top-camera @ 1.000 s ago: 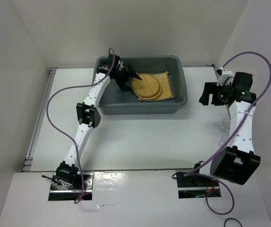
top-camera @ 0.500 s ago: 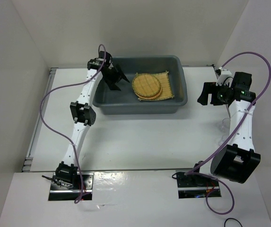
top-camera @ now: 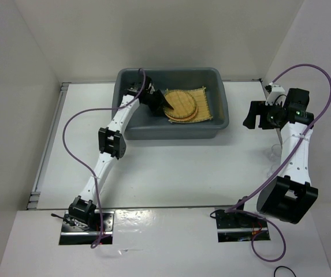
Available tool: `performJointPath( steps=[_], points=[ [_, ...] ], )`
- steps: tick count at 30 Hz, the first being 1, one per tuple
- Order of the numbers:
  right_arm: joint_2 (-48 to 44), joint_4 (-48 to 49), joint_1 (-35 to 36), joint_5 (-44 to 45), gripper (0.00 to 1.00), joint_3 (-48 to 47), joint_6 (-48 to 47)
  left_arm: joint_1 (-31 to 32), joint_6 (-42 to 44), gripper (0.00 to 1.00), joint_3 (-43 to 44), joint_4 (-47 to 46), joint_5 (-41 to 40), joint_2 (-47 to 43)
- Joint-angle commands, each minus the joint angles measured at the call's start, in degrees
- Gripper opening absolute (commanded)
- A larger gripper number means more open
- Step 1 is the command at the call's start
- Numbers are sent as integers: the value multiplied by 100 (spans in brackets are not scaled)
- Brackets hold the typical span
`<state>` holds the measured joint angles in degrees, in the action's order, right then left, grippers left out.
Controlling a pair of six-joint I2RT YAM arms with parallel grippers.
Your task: Place the mixed dishes into the plastic bin
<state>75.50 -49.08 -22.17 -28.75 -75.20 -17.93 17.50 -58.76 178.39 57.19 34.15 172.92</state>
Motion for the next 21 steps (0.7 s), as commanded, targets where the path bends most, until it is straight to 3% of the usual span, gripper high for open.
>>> performJointPath(
  steps=[1, 6, 17, 21],
  points=[
    [-62, -111, -103, 19, 87, -267, -114, -27, -302, 57, 91, -1138, 566, 14],
    [-62, -111, -103, -104, 87, -267, -114, 26, -794, 56, 91, -2122, 1005, 14],
    [-62, -111, -156, -157, 87, -162, -114, 78, -847, 58, 144, -2230, 1278, 31],
    [-62, -58, -156, 9, 87, -162, -114, 131, -620, 61, 144, -1817, 1278, 84]
  ],
)
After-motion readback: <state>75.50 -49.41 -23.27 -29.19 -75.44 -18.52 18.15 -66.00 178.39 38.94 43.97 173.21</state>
